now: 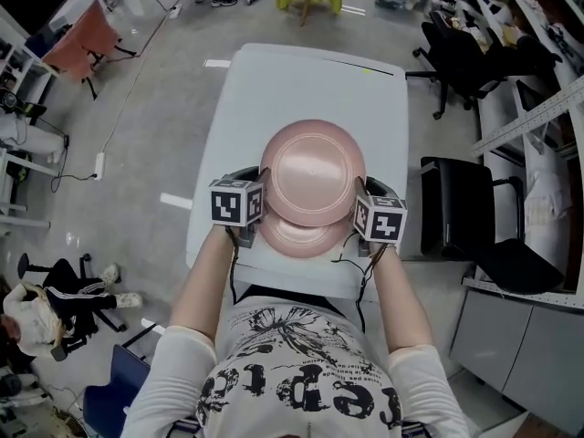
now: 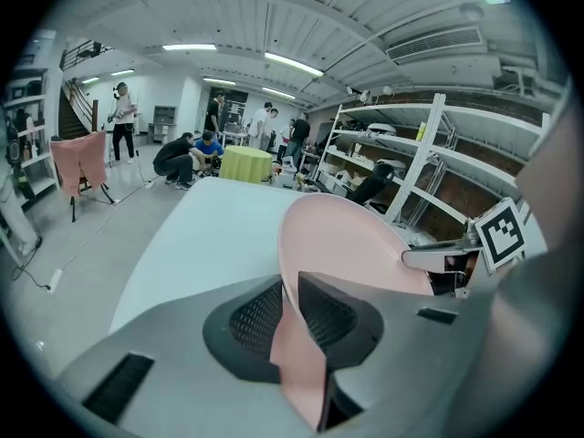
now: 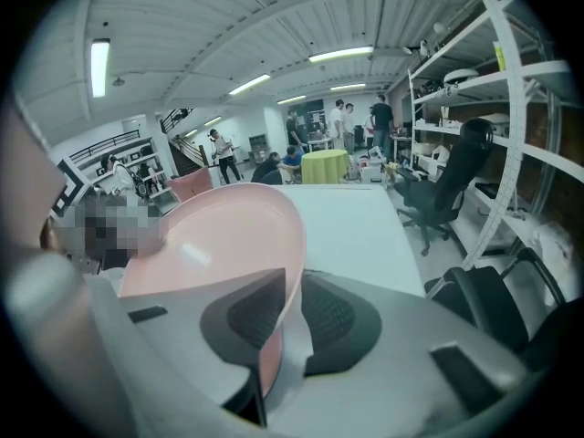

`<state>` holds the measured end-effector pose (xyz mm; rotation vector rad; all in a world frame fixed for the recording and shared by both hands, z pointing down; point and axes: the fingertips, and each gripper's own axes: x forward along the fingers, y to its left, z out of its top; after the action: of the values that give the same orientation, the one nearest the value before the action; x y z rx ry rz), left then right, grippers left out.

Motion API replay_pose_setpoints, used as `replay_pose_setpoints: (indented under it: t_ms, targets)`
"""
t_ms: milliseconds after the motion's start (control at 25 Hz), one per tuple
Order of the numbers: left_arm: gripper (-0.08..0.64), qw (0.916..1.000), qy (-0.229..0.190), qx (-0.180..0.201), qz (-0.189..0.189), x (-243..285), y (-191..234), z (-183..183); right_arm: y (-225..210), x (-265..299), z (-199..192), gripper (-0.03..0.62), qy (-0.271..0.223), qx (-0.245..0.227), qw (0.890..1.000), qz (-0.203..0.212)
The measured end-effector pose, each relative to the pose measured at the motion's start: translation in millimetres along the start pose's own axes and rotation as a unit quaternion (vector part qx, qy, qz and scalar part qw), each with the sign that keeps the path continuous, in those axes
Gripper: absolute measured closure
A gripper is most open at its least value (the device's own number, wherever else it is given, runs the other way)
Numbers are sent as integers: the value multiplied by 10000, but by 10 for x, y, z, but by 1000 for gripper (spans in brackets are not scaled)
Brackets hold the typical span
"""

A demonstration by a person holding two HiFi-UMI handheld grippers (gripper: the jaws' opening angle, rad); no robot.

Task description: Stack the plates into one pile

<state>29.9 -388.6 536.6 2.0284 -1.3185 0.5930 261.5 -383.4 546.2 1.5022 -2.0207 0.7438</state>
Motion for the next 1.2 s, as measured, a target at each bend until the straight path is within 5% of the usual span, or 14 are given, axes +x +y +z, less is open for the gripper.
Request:
replay_pose_setpoints:
  t_ms: [280,640,960,1200]
  targets:
    - [499,9995,99,-304,26,-321,-17,-561,235,-273,-500,532,202,0,9998,-63]
    - [497,9987,490,-48,132,-476,145,-1095,533,-397,-1013,532,529,8,9981,-303]
    - [489,9957,743,339,444,-432,267,-1216,591,-364,-1121,528,602,-61,9962,-620]
    - [489,9964,687,346,345,-266,177,-1188,458,-324,-1151,523,685,-193,9941,-813]
